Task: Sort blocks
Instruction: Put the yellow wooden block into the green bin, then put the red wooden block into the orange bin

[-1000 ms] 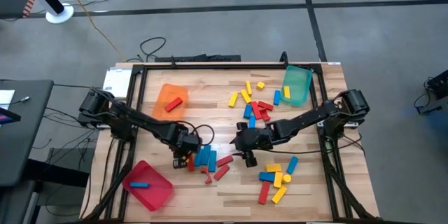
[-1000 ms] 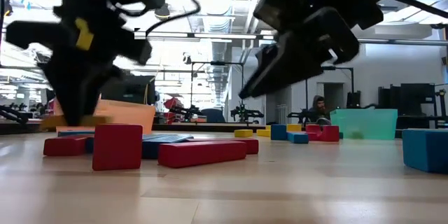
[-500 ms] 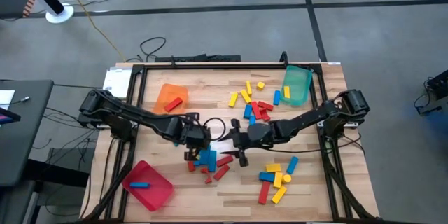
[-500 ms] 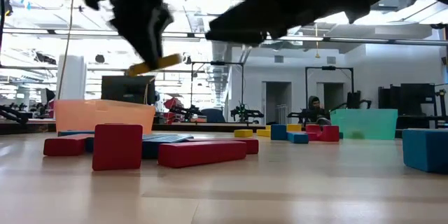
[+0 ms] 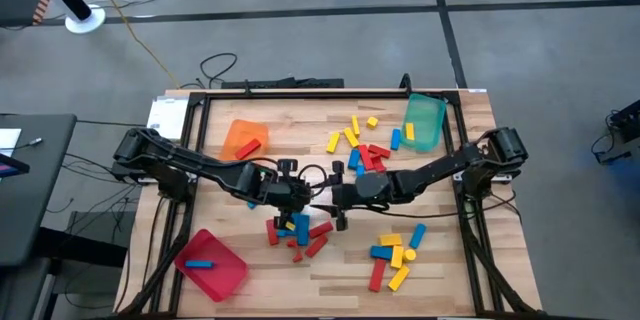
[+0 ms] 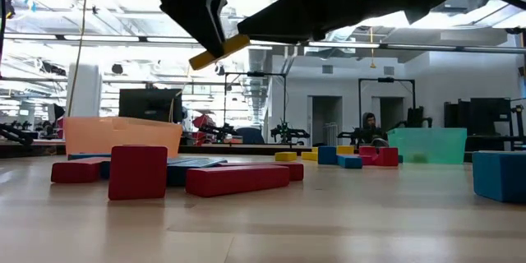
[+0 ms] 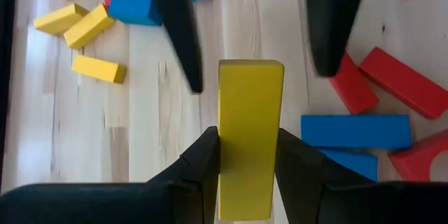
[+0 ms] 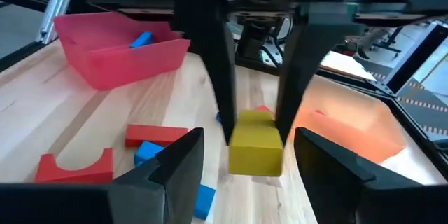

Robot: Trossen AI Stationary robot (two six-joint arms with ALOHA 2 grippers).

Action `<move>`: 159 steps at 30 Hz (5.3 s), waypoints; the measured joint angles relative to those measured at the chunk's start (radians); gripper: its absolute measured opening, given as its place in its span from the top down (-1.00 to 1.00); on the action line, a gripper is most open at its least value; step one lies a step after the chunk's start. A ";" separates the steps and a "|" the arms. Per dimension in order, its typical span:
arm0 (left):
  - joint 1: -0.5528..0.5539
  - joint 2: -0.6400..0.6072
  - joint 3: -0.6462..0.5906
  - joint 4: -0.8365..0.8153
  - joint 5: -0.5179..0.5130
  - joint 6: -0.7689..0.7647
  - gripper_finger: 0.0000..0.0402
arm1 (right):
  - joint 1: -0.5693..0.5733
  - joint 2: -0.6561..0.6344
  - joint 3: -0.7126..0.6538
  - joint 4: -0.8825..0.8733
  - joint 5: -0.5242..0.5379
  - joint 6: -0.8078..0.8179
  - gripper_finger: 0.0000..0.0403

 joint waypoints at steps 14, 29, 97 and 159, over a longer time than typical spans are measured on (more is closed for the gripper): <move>0.000 -0.001 0.000 0.037 -0.001 0.034 0.48 | -0.001 0.000 0.000 -0.030 0.023 -0.010 0.04; 0.001 -0.002 0.000 0.035 -0.007 0.038 0.48 | -0.001 0.000 0.000 -0.033 0.027 -0.025 0.41; -0.099 -0.165 -0.446 -0.074 0.212 -0.298 -0.16 | -0.755 -0.507 0.000 -1.528 0.227 0.520 0.41; 0.158 -0.164 -0.494 0.158 0.379 -0.141 -0.16 | -0.618 -0.518 0.115 -1.499 0.094 0.427 -0.32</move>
